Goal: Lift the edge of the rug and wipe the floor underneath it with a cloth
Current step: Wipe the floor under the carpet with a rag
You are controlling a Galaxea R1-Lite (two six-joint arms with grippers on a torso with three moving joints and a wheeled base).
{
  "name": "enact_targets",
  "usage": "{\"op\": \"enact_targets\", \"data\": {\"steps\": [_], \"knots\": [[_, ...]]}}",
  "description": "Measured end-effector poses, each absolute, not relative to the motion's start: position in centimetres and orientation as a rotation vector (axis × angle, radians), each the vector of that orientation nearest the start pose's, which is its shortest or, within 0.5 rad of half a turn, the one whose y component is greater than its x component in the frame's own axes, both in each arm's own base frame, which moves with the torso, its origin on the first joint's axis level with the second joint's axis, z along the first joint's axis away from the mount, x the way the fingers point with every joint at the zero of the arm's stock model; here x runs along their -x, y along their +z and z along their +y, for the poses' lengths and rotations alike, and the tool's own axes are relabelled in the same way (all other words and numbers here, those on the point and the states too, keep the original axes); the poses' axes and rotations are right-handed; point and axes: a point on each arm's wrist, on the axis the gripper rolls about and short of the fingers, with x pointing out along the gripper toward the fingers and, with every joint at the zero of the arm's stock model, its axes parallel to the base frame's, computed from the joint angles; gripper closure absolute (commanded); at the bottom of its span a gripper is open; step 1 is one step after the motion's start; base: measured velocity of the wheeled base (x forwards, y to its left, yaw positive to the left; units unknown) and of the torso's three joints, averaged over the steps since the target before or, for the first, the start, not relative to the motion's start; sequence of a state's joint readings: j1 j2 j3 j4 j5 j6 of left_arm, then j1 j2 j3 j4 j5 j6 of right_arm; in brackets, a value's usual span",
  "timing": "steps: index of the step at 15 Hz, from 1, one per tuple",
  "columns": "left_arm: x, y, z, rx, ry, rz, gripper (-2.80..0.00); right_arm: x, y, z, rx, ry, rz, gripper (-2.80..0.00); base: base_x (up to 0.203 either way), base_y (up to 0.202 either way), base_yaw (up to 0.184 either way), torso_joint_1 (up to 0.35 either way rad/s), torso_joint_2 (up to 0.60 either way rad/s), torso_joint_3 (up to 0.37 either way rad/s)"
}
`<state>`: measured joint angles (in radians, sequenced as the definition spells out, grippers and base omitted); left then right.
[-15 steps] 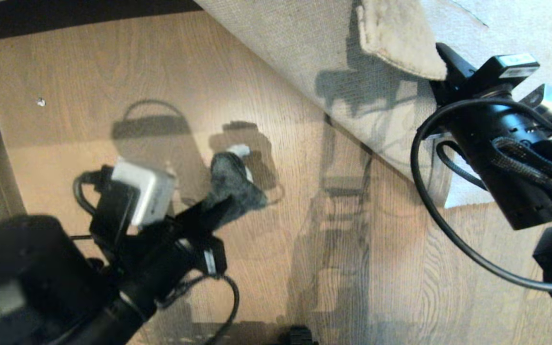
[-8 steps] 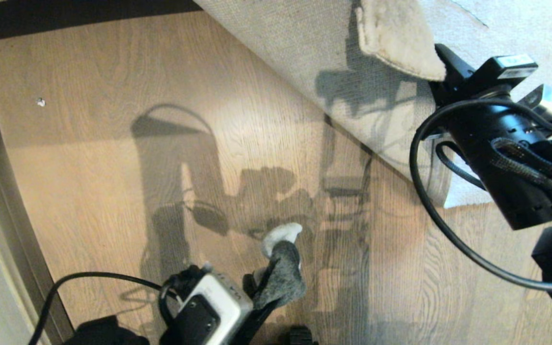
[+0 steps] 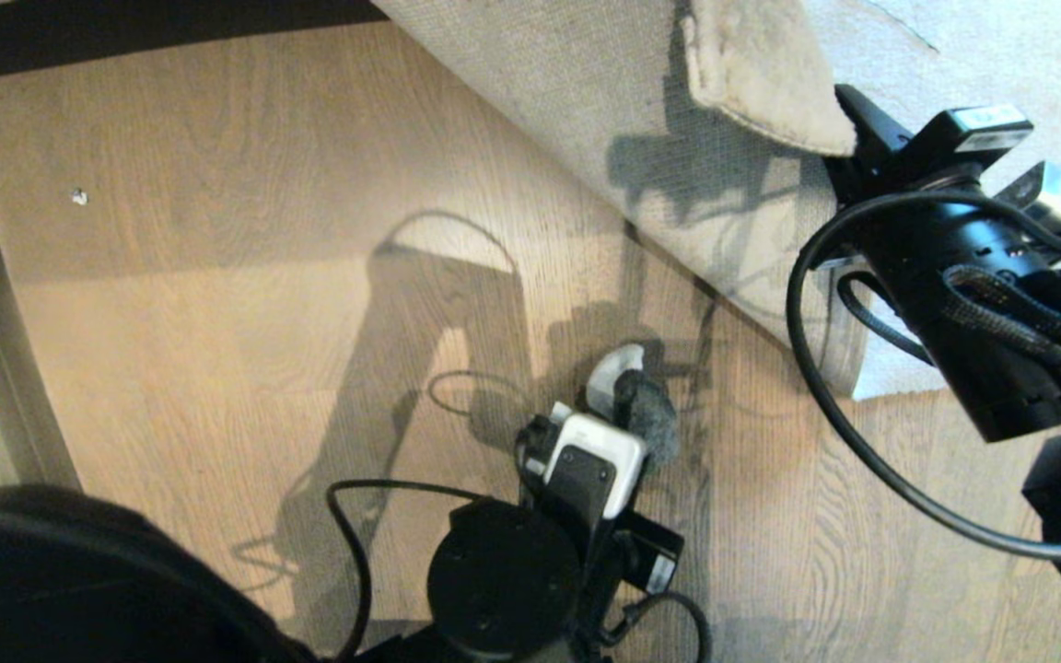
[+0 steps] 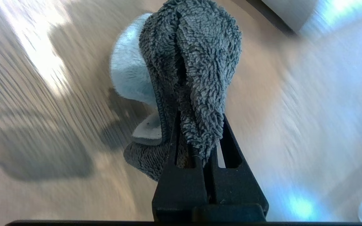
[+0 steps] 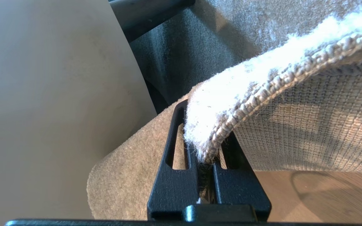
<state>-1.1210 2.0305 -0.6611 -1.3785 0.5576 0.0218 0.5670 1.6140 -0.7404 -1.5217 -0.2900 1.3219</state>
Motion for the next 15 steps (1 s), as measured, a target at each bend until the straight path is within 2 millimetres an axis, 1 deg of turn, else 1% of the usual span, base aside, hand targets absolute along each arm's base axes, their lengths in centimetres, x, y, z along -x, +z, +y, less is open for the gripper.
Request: {"op": "enact_targets", "data": {"steps": [2, 3, 4, 6, 8, 9, 11, 13, 15], "knots": [[-19.0, 12.0, -31.0, 0.040, -0.486, -0.055, 0.00, -22.7, 27.5, 13.5, -1.539, 0.631, -0.339, 0.00, 0.000, 0.000, 0.000, 0.000, 0.00, 0.000], [-20.6, 12.5, -31.1, 0.065, -0.448, -0.080, 0.00, -22.7, 27.5, 13.4, -1.538, 0.629, -0.340, 0.00, 0.000, 0.000, 0.000, 0.000, 0.00, 0.000], [-22.3, 13.2, -30.9, 0.092, -0.408, -0.109, 0.00, -22.8, 27.5, 13.4, -1.537, 0.627, -0.342, 0.00, 0.000, 0.000, 0.000, 0.000, 0.00, 0.000], [-25.7, 14.7, -30.0, 0.135, -0.327, -0.169, 0.00, -22.8, 27.5, 13.3, -1.536, 0.624, -0.343, 0.00, 0.000, 0.000, 0.000, 0.000, 0.00, 0.000], [-28.6, 16.1, -28.0, 0.156, -0.244, -0.213, 0.00, -22.9, 27.5, 13.3, -1.537, 0.624, -0.344, 0.00, 0.000, 0.000, 0.000, 0.000, 0.00, 0.000], [-29.5, 16.8, -26.9, 0.161, -0.213, -0.229, 0.00, -22.9, 27.5, 13.3, -1.537, 0.624, -0.343, 0.00, 0.000, 0.000, 0.000, 0.000, 0.00, 0.000], [-30.9, 18.4, -24.0, 0.167, -0.146, -0.260, 0.00, -22.9, 27.5, 13.3, -1.538, 0.626, -0.343, 0.00, 0.000, 0.000, 0.000, 0.000, 0.00, 0.000], [-31.5, 19.9, -20.9, 0.161, -0.090, -0.280, 0.00, -23.0, 27.4, 13.4, -1.535, 0.633, -0.336, 0.00, 0.000, 0.000, 0.000, 0.000, 0.00, 0.000], [-31.2, 20.9, -17.9, 0.144, -0.045, -0.280, 0.00, -23.1, 27.3, 13.5, -1.524, 0.661, -0.316, 0.00, 0.000, 0.000, 0.000, 0.000, 0.00, 0.000]]}}
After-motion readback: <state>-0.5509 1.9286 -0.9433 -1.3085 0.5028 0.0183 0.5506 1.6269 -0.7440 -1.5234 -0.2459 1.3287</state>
